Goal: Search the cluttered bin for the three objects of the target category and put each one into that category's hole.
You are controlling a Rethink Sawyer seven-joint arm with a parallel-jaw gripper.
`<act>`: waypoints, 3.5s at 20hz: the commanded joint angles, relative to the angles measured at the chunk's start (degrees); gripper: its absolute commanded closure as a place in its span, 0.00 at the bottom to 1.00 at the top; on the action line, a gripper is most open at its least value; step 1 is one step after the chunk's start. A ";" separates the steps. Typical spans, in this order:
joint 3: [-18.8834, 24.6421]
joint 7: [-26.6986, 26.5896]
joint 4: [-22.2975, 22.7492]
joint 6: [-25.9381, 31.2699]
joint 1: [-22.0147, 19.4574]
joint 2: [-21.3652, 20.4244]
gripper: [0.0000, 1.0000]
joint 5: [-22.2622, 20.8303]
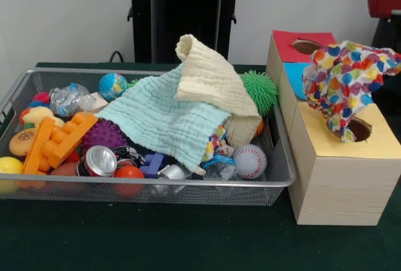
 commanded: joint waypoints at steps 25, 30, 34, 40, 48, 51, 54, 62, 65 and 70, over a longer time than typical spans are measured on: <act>-6.15 27.54 -1.44 27.18 8.59 -7.94 1.00 -0.84; -7.46 29.43 -3.44 29.78 9.14 -7.18 1.00 -1.64; -9.76 32.84 -6.64 35.23 11.59 -8.49 1.00 -2.67; -10.22 32.34 -9.40 37.18 11.44 -8.15 1.00 -3.34; -10.78 31.77 -10.46 36.73 11.43 -7.89 1.00 -3.72; -9.53 30.93 -8.89 31.55 10.97 -5.88 1.00 -2.49; -8.33 29.92 -7.83 28.35 10.52 -4.71 1.00 -1.52; -5.91 25.70 -3.99 19.80 8.31 -2.33 1.00 -0.27; -4.64 23.07 -2.92 18.02 6.84 -2.08 1.00 -0.25; -1.61 20.92 -0.33 13.59 4.84 -1.87 1.00 0.29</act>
